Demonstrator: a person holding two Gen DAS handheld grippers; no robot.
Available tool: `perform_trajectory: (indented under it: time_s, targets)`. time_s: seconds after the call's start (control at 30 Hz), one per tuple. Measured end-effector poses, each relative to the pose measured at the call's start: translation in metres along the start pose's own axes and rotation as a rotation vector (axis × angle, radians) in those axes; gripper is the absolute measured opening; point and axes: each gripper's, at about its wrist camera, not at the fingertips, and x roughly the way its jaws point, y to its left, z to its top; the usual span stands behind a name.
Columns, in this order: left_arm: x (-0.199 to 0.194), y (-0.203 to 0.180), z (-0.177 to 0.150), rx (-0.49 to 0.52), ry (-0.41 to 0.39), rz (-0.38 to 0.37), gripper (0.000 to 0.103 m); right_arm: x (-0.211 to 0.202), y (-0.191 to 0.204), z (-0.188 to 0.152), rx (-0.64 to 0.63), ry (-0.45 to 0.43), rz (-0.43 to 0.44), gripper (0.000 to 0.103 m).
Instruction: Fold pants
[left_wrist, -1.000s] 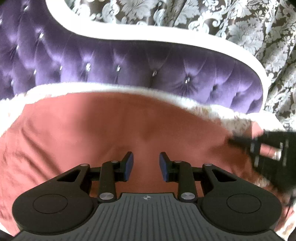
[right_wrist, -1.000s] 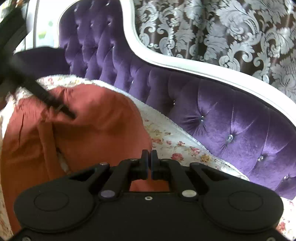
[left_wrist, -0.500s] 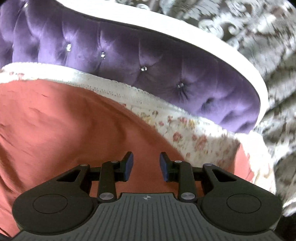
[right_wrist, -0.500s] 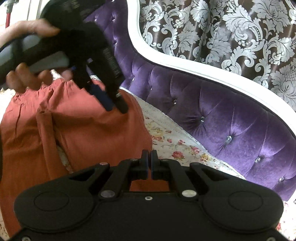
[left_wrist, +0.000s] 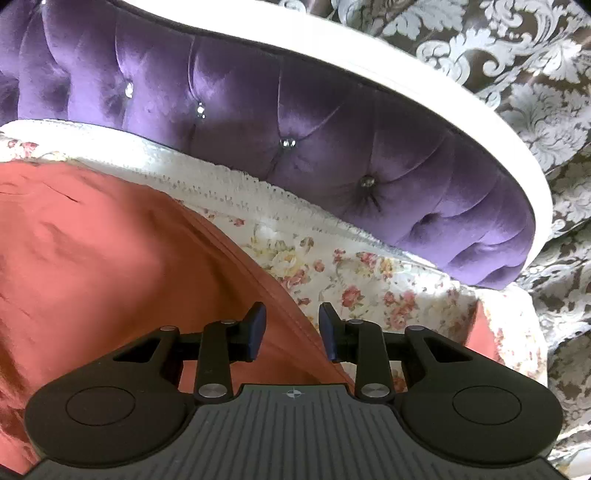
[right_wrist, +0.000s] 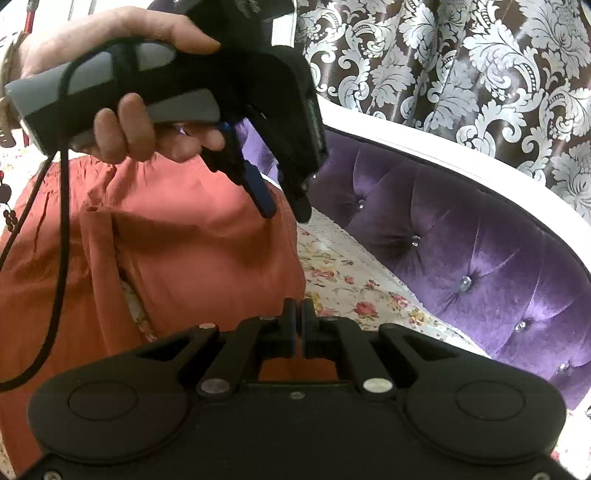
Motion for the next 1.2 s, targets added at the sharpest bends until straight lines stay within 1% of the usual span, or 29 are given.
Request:
perform_trajectory:
  time_s: [0.2, 0.27, 0.3, 0.33, 0.4, 0.5, 0.6, 0.67, 0.77, 0.83, 0.9, 0.97, 1.1, 1.13, 1.17, 1.2]
  targets:
    - [0.021, 0.001, 0.000, 0.016, 0.048, 0.048, 0.030, 0.001, 0.002, 0.000, -0.007, 0.001, 0.005, 0.008]
    - [0.027, 0.000, 0.001, 0.034, 0.051, 0.063, 0.029, 0.002, 0.004, -0.001, -0.014, 0.003, 0.007, 0.008]
    - [0.028, 0.000, 0.000, 0.045, 0.030, 0.076, 0.027, 0.002, 0.005, -0.001, -0.019, 0.003, 0.005, 0.008]
    - [0.027, -0.002, -0.002, 0.062, 0.014, 0.097, 0.014, 0.001, 0.006, -0.002, -0.023, 0.004, 0.001, 0.008]
    - [0.019, -0.006, -0.006, 0.090, -0.007, 0.099, 0.010, -0.002, 0.007, -0.002, -0.023, 0.001, -0.005, 0.008]
    - [-0.012, -0.010, -0.018, 0.116, -0.072, 0.087, 0.009, -0.015, 0.007, -0.002, -0.008, -0.018, -0.016, 0.008]
    - [-0.052, -0.013, -0.041, 0.165, -0.130, 0.070, 0.009, -0.038, 0.012, -0.002, 0.012, -0.047, -0.024, 0.009]
    - [-0.076, -0.011, -0.065, 0.201, -0.161, 0.070, 0.009, -0.055, 0.020, -0.003, 0.023, -0.063, -0.016, 0.009]
    - [-0.100, -0.004, -0.104, 0.241, -0.186, 0.083, 0.010, -0.075, 0.042, -0.008, 0.018, -0.064, -0.002, 0.009]
    - [-0.110, 0.004, -0.131, 0.247, -0.191, 0.096, 0.009, -0.085, 0.062, -0.017, 0.012, -0.052, 0.022, 0.009]
    - [-0.114, 0.013, -0.157, 0.246, -0.187, 0.114, 0.010, -0.089, 0.080, -0.026, 0.010, -0.031, 0.046, 0.009]
    - [-0.113, 0.024, -0.179, 0.230, -0.166, 0.129, 0.010, -0.089, 0.096, -0.036, 0.025, 0.006, 0.076, 0.009]
    - [-0.097, 0.046, -0.208, 0.194, -0.096, 0.128, 0.010, -0.078, 0.116, -0.051, 0.042, 0.094, 0.105, 0.010]
    - [-0.093, 0.051, -0.213, 0.186, -0.083, 0.124, 0.010, -0.076, 0.117, -0.053, 0.049, 0.119, 0.120, 0.011]
    - [-0.089, 0.055, -0.217, 0.177, -0.076, 0.122, 0.010, -0.076, 0.116, -0.054, 0.059, 0.129, 0.135, 0.017]
    - [-0.086, 0.059, -0.220, 0.168, -0.073, 0.117, 0.010, -0.079, 0.112, -0.054, 0.080, 0.130, 0.152, 0.020]
